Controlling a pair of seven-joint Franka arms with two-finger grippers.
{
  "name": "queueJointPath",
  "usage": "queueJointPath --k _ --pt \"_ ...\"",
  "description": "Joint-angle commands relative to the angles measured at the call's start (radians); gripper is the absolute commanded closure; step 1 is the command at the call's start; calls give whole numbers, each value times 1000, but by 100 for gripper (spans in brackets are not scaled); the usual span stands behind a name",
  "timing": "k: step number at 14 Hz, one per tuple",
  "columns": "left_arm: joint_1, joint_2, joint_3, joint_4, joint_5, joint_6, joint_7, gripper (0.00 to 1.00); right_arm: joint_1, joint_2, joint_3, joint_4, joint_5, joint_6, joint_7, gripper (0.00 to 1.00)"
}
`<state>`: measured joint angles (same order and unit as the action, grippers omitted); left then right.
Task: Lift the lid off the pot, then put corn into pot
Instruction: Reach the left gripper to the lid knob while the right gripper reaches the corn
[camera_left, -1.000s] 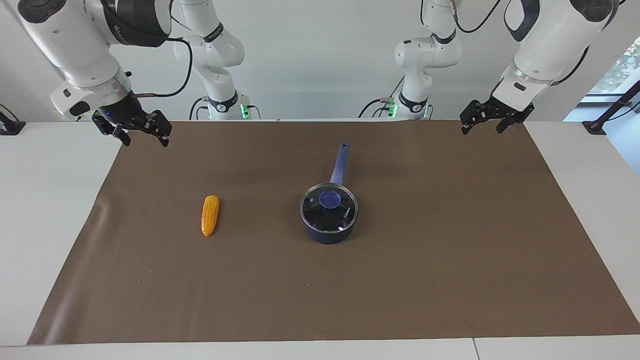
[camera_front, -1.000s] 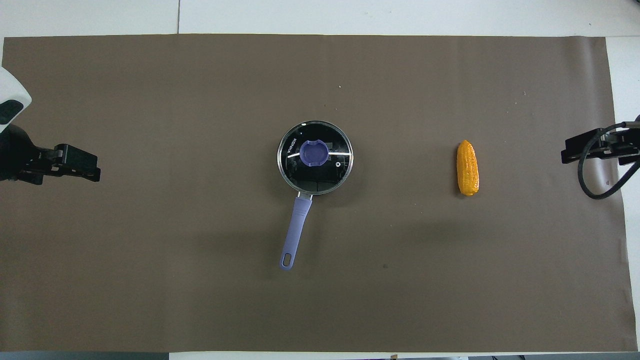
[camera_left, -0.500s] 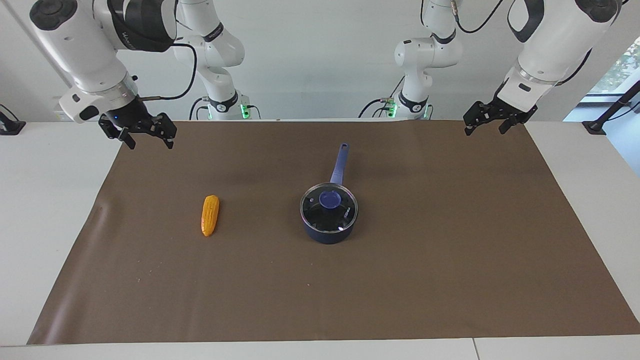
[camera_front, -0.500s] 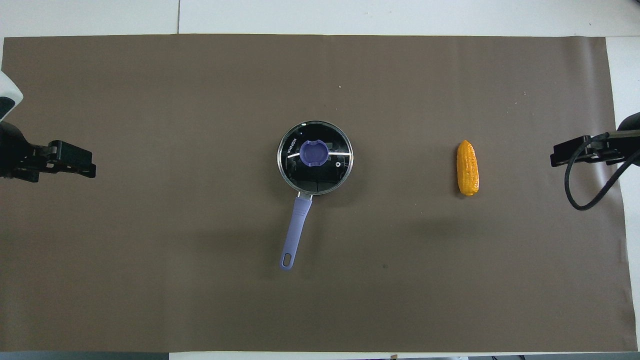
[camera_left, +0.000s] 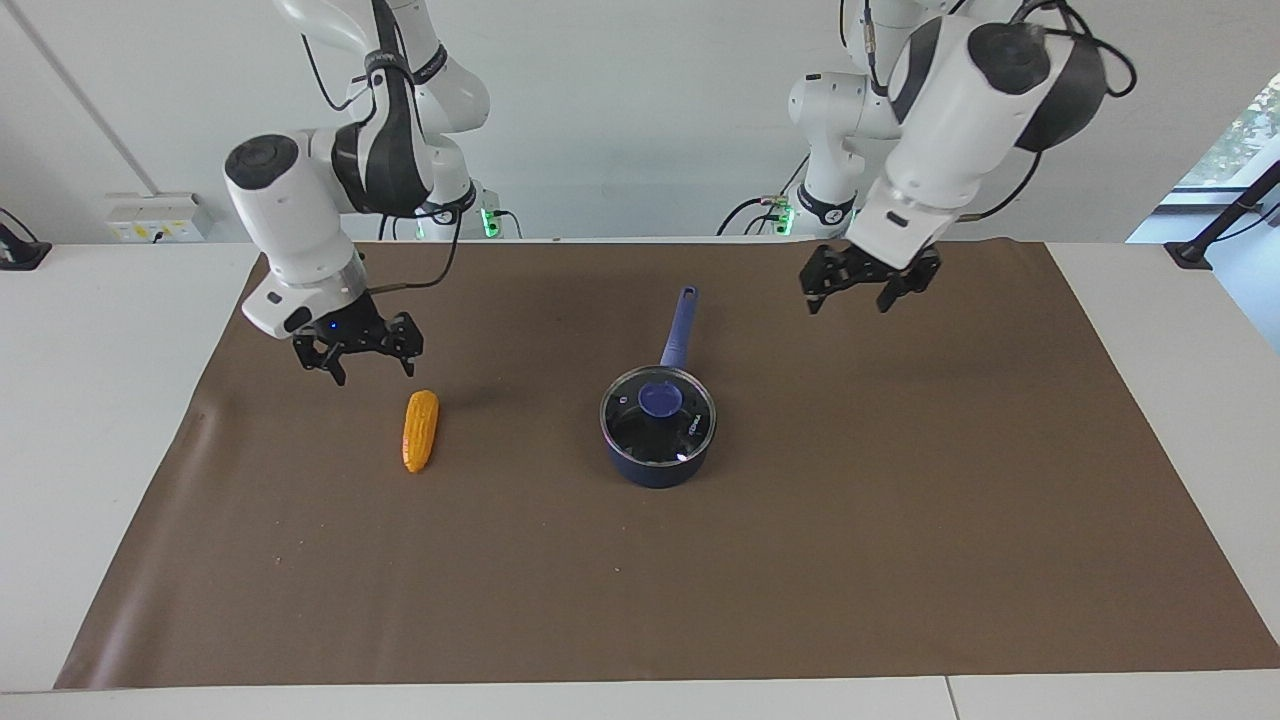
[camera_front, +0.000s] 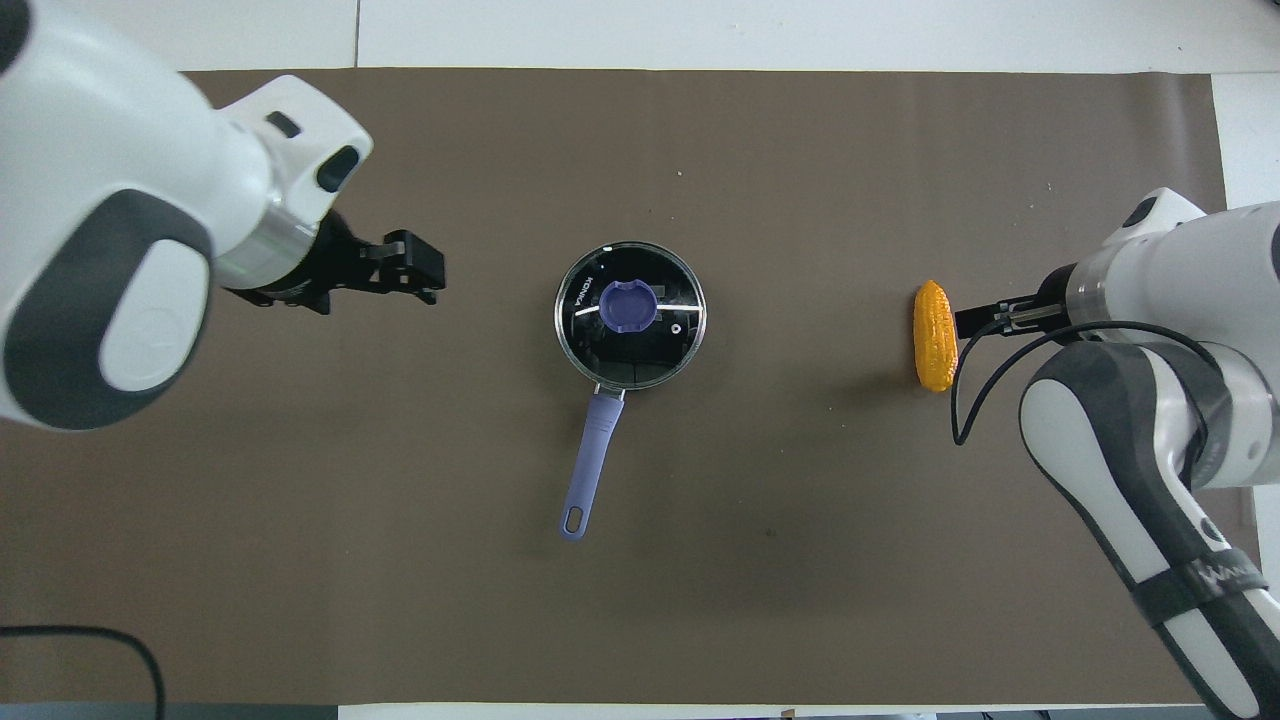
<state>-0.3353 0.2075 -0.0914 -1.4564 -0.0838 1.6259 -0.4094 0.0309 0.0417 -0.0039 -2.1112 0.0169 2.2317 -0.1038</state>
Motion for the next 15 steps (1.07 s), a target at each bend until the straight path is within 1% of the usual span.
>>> queueJointPath --k 1,2,4,5,6,7,8,9,10,11,12,13,15 --pt "-134 293 25 289 -8 -12 -120 0 0 90 5 -13 12 84 19 0" --pt "-164 341 27 329 -8 9 -132 0 4 110 5 -15 14 98 42 0" --pt "-221 398 28 355 -1 41 -143 0 6 170 5 -13 12 150 81 0" --pt "-229 404 27 355 1 70 -143 0 6 202 7 -13 12 173 79 0" --pt "-229 406 19 355 4 83 -141 0 6 216 10 -12 14 180 82 1" --pt "-232 406 16 354 7 85 -141 0 6 222 16 -7 17 178 85 9" --pt "-249 406 18 347 27 91 -140 0 6 224 27 -3 40 174 85 15" --pt "-254 406 16 335 60 103 -135 0 6 224 27 -3 52 171 85 25" --pt "-254 406 16 315 74 109 -132 0 6 224 27 -3 52 163 84 41" --pt "-254 406 16 312 76 111 -129 0 6 222 28 -1 52 157 84 69" --pt "-251 406 16 311 78 115 -128 0 6 224 32 8 52 143 85 95" --pt "-255 406 16 294 78 123 -125 0 7 225 32 28 52 116 85 100" --pt "-263 402 16 251 78 170 -126 0 27 234 32 83 52 44 85 100"
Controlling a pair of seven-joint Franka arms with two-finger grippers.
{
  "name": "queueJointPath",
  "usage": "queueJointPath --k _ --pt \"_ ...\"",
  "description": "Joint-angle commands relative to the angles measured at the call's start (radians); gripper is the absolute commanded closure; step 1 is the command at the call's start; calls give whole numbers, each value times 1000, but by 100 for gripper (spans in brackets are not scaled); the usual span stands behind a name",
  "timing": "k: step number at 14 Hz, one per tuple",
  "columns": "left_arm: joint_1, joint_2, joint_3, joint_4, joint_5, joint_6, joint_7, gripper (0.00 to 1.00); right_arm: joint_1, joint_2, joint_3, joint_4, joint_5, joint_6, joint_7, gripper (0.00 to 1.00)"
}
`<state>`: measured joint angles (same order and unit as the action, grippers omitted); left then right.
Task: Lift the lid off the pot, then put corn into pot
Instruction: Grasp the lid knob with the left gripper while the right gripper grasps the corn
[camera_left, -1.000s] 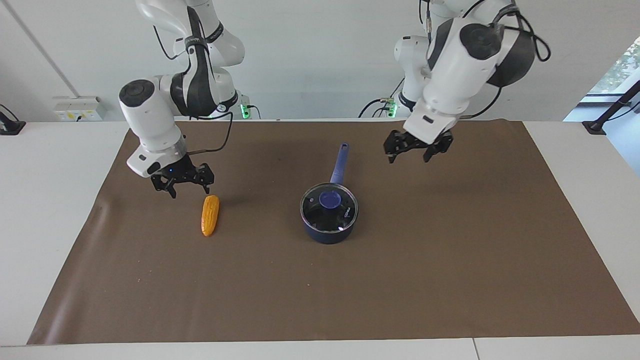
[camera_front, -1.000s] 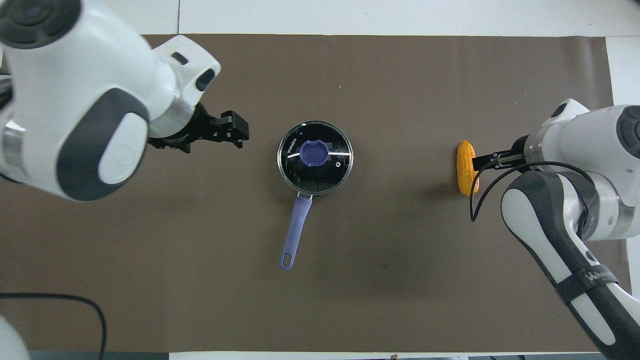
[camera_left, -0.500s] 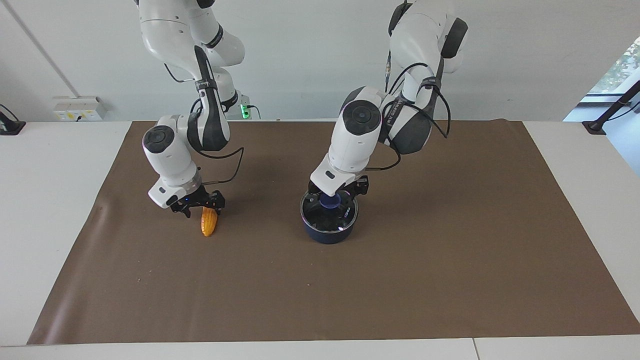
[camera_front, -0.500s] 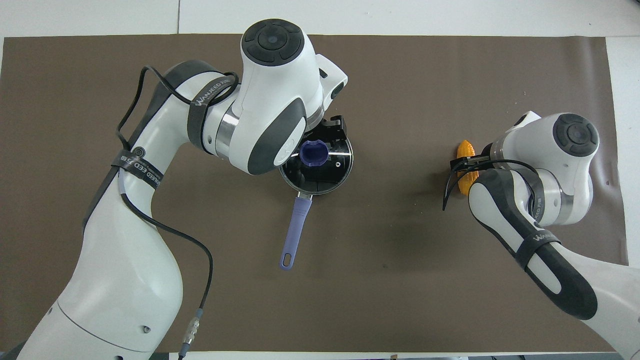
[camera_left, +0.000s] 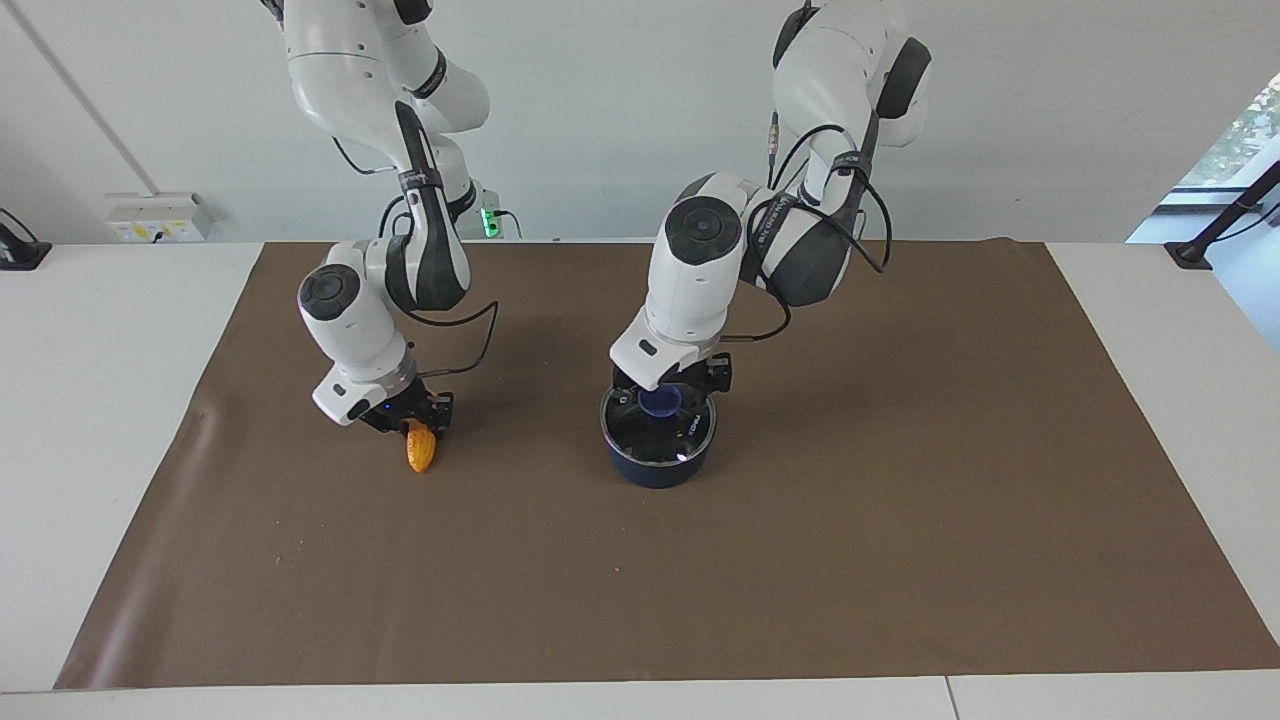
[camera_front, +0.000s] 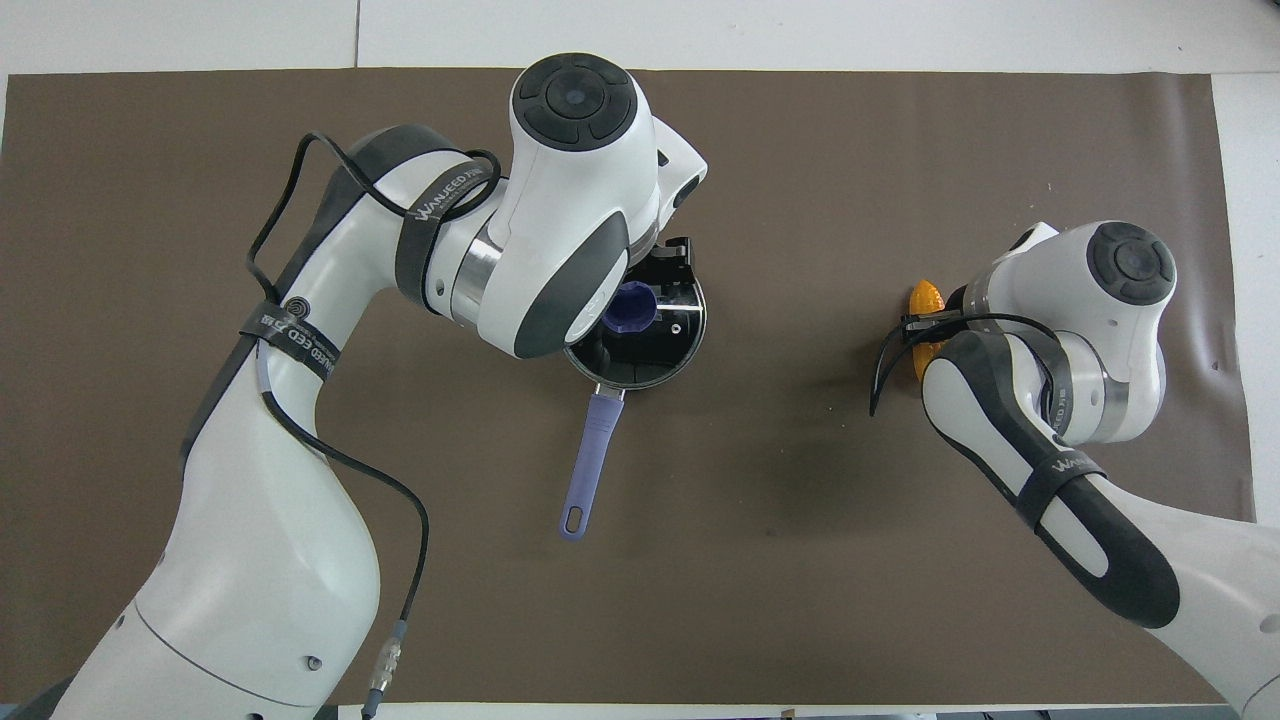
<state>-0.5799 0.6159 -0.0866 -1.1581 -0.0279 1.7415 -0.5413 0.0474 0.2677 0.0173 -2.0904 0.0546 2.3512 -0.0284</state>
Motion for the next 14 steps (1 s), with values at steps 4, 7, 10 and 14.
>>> queueJointPath --k 4,7,10,14 --pt "-25 -11 11 -80 23 65 6 0 31 16 10 243 14 -308 24 100" --pt "-25 -15 11 -84 20 64 6 0 41 31 10 250 14 -306 27 100" --pt "-25 -18 11 -86 16 61 4 0 77 41 10 251 11 -294 76 100" --pt "-26 -18 11 -87 11 61 1 5 77 51 10 250 1 -283 79 100"
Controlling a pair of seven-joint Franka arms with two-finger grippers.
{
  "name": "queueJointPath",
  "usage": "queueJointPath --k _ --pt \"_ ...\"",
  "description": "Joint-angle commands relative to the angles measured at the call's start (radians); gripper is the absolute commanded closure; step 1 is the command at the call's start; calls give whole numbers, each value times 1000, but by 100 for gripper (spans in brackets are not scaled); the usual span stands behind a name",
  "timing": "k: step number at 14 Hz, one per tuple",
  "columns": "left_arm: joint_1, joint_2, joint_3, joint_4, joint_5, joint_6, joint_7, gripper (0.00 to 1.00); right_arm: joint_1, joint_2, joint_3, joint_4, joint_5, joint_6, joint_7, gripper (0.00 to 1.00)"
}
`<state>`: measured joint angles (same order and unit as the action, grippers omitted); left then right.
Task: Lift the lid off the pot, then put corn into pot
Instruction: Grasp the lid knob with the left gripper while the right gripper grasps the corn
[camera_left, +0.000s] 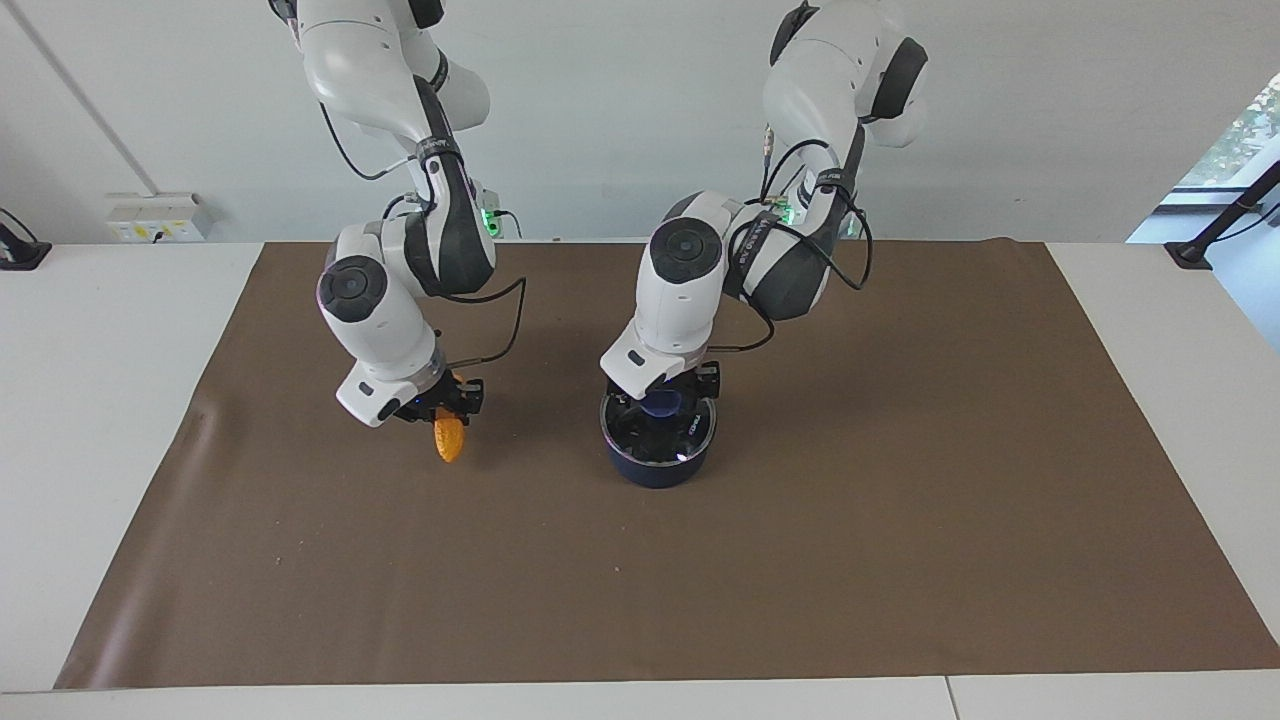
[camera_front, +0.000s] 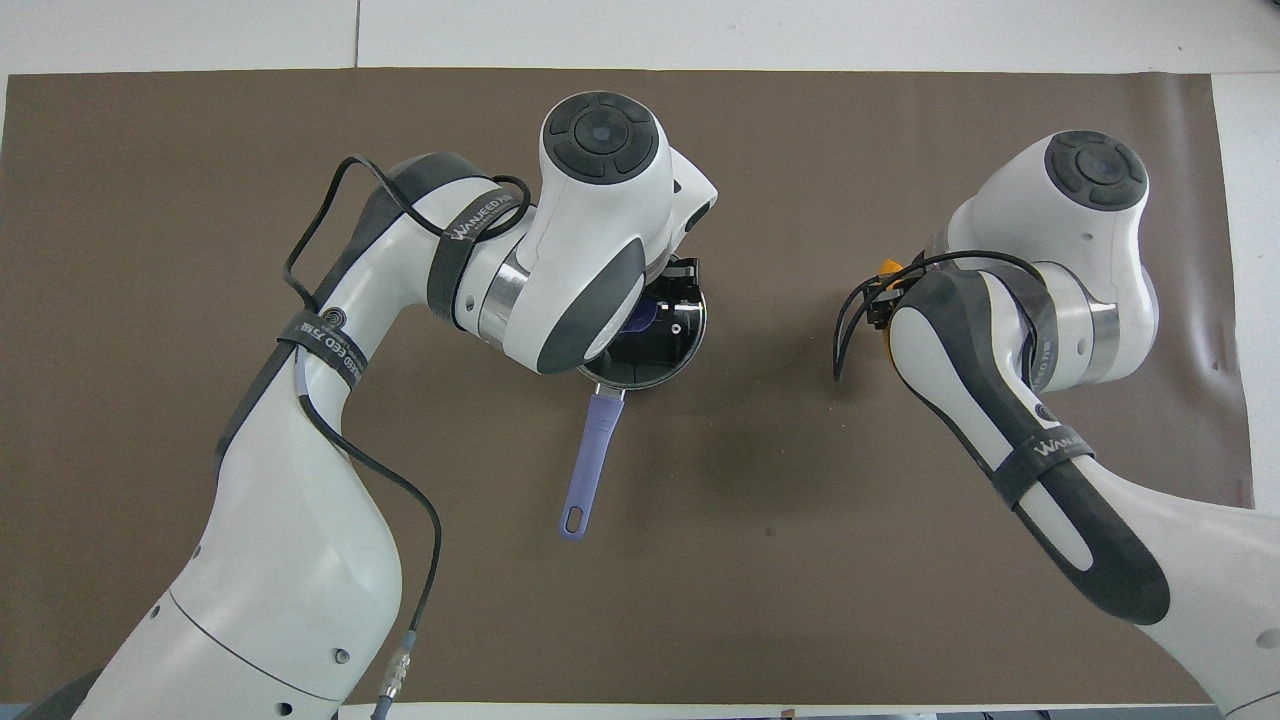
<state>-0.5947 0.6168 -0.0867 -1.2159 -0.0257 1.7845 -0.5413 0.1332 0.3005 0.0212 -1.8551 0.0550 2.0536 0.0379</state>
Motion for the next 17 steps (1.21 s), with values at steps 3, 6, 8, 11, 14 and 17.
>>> queueJointPath --k 3,6,8,11,14,17 --pt "-11 -26 11 -51 7 22 0 13 -4 23 6 14 -1 17 13 100" --pt "-19 -29 11 -53 7 22 -5 19 -4 23 6 14 -1 20 14 100" --pt "-19 -29 11 -53 3 21 -6 23 -4 25 5 11 -1 37 16 100" --pt "-17 -31 10 -53 1 15 -6 31 -4 29 5 7 -3 46 16 100" --pt "-17 -31 10 -51 -2 13 -6 51 -4 29 5 8 -1 43 16 100" --pt "-14 -32 10 -50 -8 13 -6 80 -3 29 5 8 -1 43 16 100"
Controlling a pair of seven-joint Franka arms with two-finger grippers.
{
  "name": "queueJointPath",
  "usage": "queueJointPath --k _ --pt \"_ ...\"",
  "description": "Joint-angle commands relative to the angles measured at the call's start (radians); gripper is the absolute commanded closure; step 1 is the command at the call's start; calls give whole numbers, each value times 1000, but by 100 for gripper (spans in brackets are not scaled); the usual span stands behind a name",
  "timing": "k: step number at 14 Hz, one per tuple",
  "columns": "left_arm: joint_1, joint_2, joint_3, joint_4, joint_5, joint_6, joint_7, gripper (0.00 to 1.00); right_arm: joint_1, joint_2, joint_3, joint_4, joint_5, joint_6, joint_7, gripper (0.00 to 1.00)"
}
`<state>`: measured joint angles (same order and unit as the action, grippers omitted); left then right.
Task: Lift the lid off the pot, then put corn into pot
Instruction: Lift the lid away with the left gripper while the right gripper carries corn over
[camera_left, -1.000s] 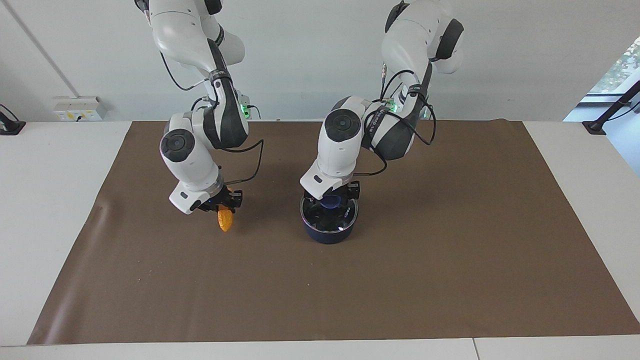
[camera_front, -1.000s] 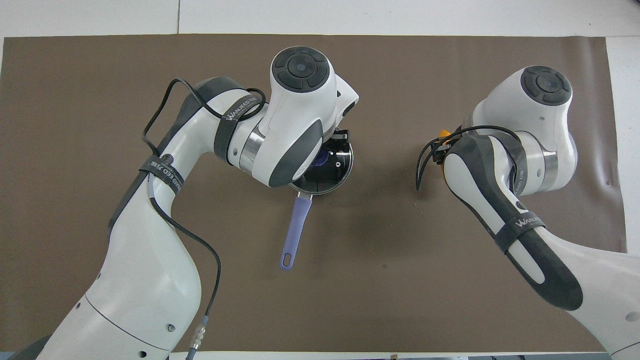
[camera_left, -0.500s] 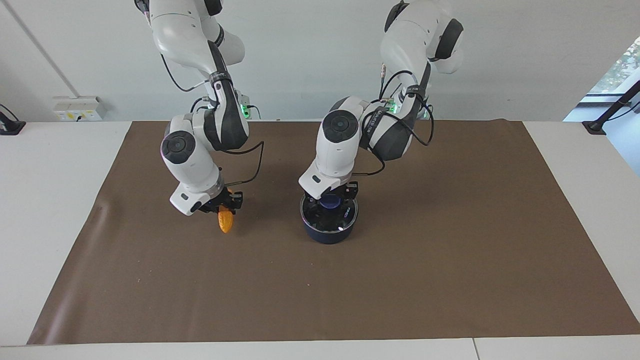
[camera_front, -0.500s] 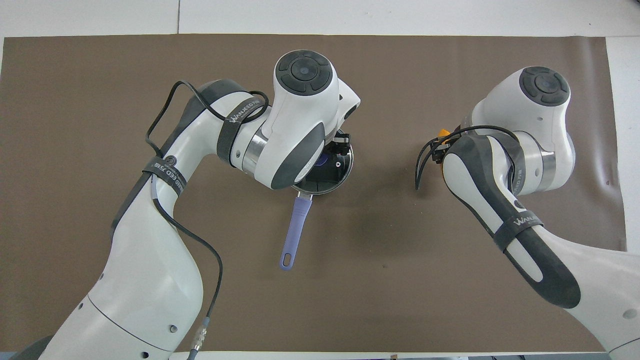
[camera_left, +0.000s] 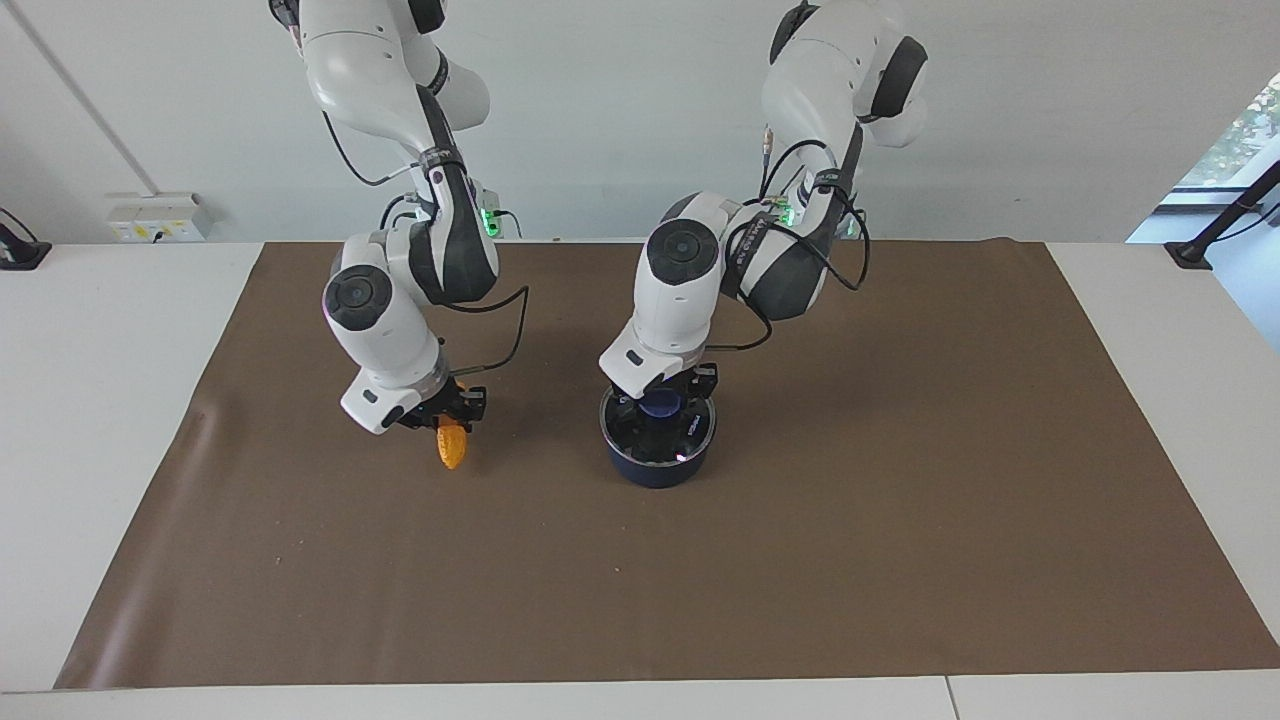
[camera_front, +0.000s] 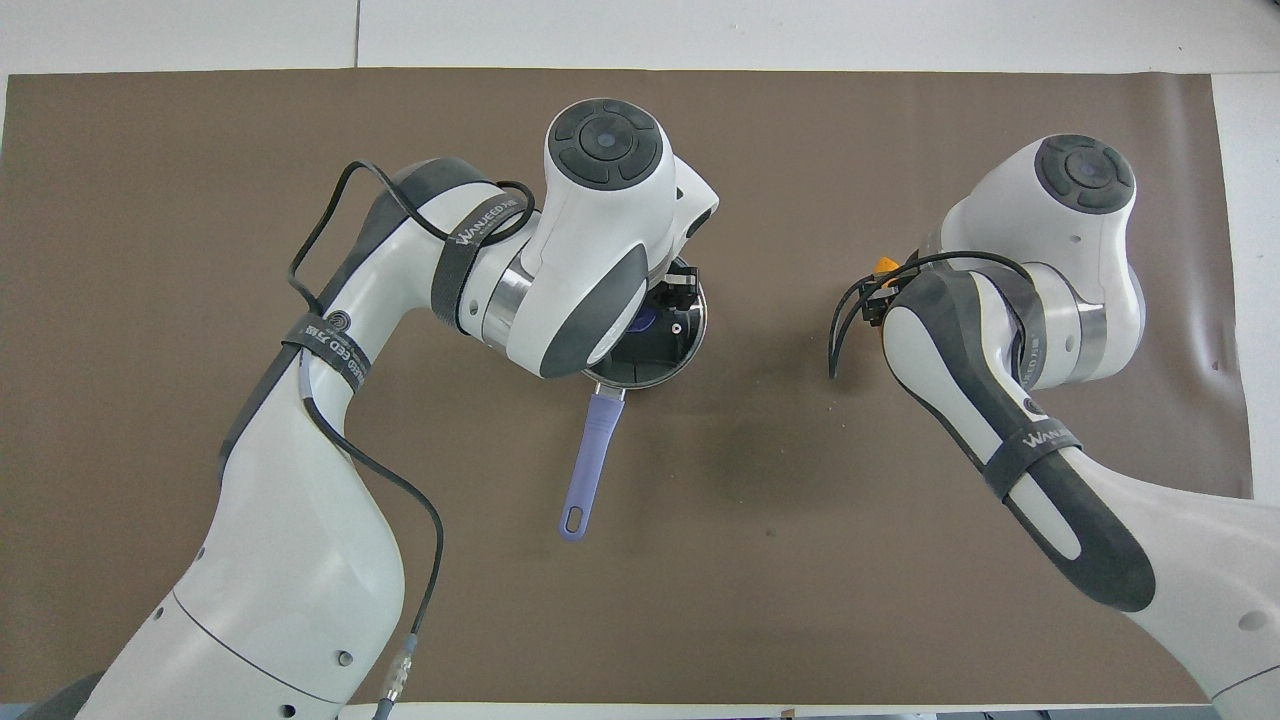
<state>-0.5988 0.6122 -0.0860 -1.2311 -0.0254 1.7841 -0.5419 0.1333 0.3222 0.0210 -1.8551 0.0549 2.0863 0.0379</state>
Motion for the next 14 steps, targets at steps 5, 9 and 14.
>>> queueJointPath --k 5,9,14 --pt "5 -101 17 -33 -60 -14 -6 100 -3 8 7 8 -3 6 16 100" --pt "52 -161 25 -27 -76 -104 -6 100 28 5 5 52 -3 -61 17 100" --pt "311 -229 20 -30 -56 -239 124 100 208 136 7 488 -35 -357 296 100"
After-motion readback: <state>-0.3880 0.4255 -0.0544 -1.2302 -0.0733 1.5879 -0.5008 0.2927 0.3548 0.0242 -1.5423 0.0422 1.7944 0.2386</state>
